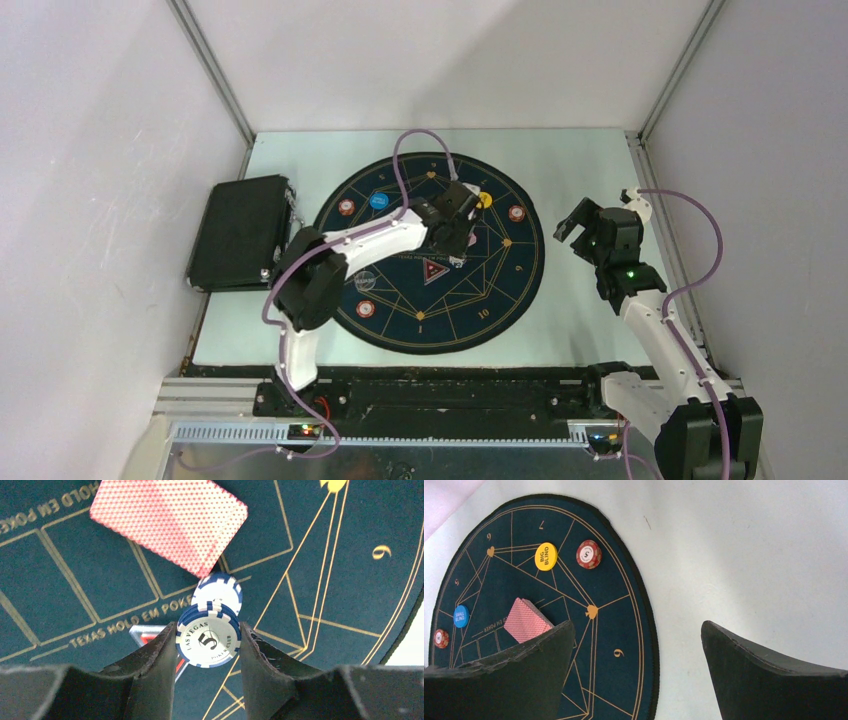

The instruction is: Distribute texas hold em gaming equipment

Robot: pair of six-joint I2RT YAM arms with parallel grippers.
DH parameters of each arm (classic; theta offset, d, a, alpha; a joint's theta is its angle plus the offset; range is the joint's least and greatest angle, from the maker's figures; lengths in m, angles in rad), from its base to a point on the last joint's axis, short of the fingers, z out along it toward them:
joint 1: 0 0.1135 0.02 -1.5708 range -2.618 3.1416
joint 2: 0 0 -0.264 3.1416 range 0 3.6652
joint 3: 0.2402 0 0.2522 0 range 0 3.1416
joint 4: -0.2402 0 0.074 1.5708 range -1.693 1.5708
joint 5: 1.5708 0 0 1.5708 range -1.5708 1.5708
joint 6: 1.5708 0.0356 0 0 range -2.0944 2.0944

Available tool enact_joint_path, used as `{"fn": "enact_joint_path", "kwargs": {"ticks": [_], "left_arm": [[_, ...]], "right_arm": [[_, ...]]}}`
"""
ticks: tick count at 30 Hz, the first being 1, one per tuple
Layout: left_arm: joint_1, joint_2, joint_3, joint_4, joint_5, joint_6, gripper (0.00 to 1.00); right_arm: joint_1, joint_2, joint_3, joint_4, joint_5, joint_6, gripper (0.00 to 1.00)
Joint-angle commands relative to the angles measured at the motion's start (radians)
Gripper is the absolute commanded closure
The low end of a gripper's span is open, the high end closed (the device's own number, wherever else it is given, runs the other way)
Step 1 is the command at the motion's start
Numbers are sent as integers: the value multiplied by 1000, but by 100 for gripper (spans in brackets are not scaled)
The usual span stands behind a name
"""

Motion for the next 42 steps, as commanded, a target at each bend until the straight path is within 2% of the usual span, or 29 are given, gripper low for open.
{"fn": "enact_joint_path", "kwargs": {"ticks": [1,4,8,12,18,24,34,42], "left_arm": [[5,-193,-117,14,-56,-52,78],[15,-301,-255,38,-88,-124,79],[28,-509,-530,42,-130,-243,79],[41,-642,-710,9,-179,-333,79],[197,-759,-925,61,-154,-454,84],[301,-821,-969,109,-175,-473,85],[323,-850,-954,76,-178,-455,85],[432,-791,-945,142,-127,-428,86]], "right_arm": [[-5,1,2,41,4,-1,0],[-7,1,2,41,7,-2,0],[-8,5,2,43,6,1,1],[-9,12,2,46,3,1,0],[-10,11,3,46,0,1,0],[-11,10,2,45,1,-1,0],[-14,31,3,60,1,-3,1],[-18,35,3,63,0,-5,0]]}}
